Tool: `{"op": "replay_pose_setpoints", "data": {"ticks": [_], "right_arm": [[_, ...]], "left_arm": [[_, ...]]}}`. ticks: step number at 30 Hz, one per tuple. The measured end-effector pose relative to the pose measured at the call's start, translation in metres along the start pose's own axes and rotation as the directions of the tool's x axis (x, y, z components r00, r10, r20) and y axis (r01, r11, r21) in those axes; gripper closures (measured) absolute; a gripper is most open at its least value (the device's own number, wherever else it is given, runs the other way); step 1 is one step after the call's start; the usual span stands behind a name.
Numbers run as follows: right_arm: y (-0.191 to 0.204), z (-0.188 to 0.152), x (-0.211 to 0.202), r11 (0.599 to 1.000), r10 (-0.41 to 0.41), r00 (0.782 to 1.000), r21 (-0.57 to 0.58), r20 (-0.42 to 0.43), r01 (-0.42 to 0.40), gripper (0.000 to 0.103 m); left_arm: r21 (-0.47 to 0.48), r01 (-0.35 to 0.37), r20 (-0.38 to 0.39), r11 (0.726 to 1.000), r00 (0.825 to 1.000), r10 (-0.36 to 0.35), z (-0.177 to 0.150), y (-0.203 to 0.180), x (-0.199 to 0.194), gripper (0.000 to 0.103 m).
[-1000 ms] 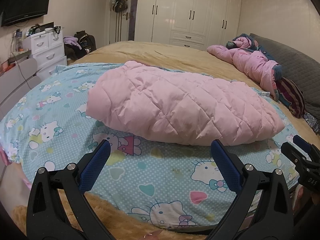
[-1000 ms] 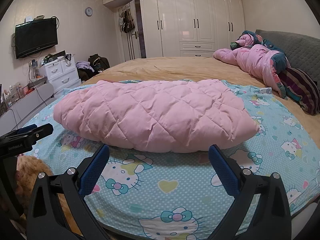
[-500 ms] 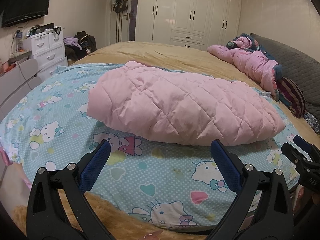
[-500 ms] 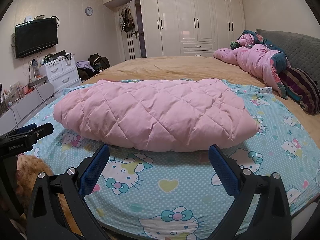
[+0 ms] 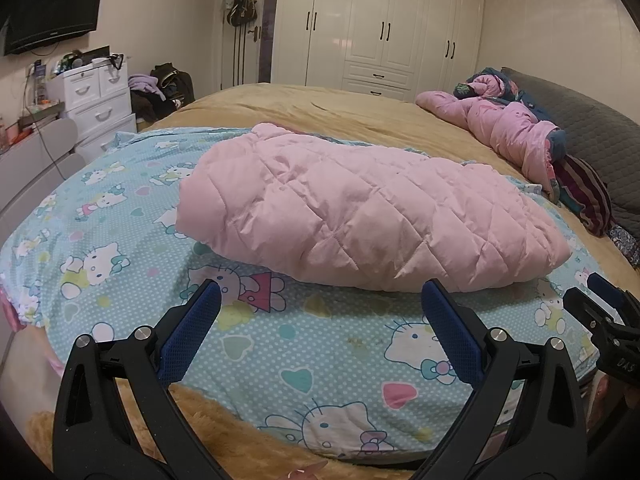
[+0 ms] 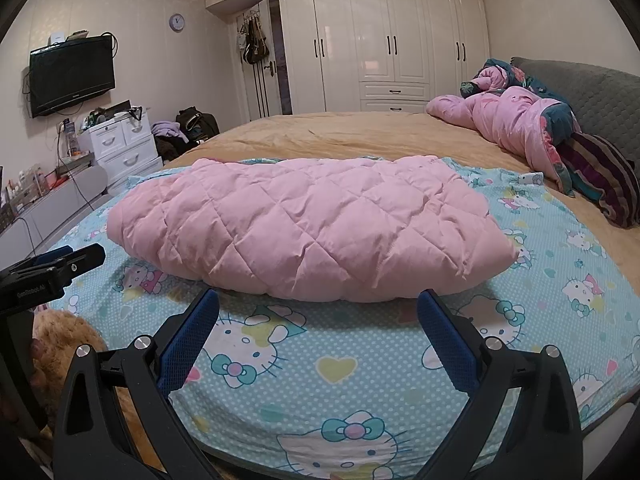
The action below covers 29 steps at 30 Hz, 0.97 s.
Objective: Fold large clothes
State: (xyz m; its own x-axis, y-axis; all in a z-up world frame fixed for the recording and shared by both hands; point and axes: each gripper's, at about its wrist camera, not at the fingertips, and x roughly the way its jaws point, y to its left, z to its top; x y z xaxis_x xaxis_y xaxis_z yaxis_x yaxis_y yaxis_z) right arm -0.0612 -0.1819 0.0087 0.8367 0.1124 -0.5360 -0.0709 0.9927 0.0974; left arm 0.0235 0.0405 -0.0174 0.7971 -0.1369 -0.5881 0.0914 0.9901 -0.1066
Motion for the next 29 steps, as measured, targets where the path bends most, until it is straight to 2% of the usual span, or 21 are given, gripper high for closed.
{"op": "replay_pose_setpoints", "data": {"ticks": [9, 14, 19, 22, 23, 26, 27, 28, 29], "right_arm": [[0.0, -0.002, 0.001, 1.0, -0.003, 1.0, 0.007, -0.003, 0.003, 0.004], [-0.002, -0.004, 0.0, 1.0, -0.016, 1.0, 0.015, -0.006, 0.016, 0.004], [-0.02, -0.013, -0.001, 0.995, -0.079, 0.997, 0.061, -0.013, 0.079, 0.004], [-0.052, -0.02, -0.004, 0.978, -0.171, 0.985, 0.12, -0.028, 0.173, 0.004], [-0.066, -0.023, -0.006, 0.969, -0.196, 0.98, 0.149, -0.032, 0.198, 0.004], [-0.146, -0.05, -0.023, 0.861, -0.371, 0.92, 0.323, -0.127, 0.392, 0.004], [-0.182, -0.067, -0.036, 0.791, -0.457, 0.875, 0.377, -0.161, 0.482, 0.004], [-0.213, -0.084, -0.05, 0.705, -0.554, 0.807, 0.399, -0.205, 0.586, 0.004], [-0.246, -0.103, -0.066, 0.608, -0.639, 0.723, 0.404, -0.262, 0.684, 0.004]], "left_arm": [[-0.007, 0.009, -0.004, 1.0, 1.0, -0.009, 0.001, 0.002, 0.0, 0.009], [0.0, -0.02, -0.007, 1.0, 1.0, 0.02, 0.0, 0.001, 0.001, 0.009], [-0.007, -0.037, -0.014, 0.999, 0.999, 0.037, -0.003, 0.007, 0.005, 0.009], [-0.028, -0.05, -0.023, 0.998, 0.999, 0.05, -0.002, 0.021, 0.008, 0.009], [-0.047, -0.075, -0.031, 0.996, 0.997, 0.074, 0.001, 0.033, 0.011, 0.009], [-0.162, -0.137, -0.075, 0.977, 0.989, 0.126, 0.023, 0.09, 0.025, 0.009], [-0.204, -0.178, -0.077, 0.963, 0.983, 0.165, 0.033, 0.115, 0.029, 0.009], [-0.234, -0.235, -0.074, 0.944, 0.972, 0.224, 0.044, 0.143, 0.033, 0.009], [-0.245, -0.28, -0.075, 0.928, 0.96, 0.27, 0.052, 0.164, 0.038, 0.009]]}}
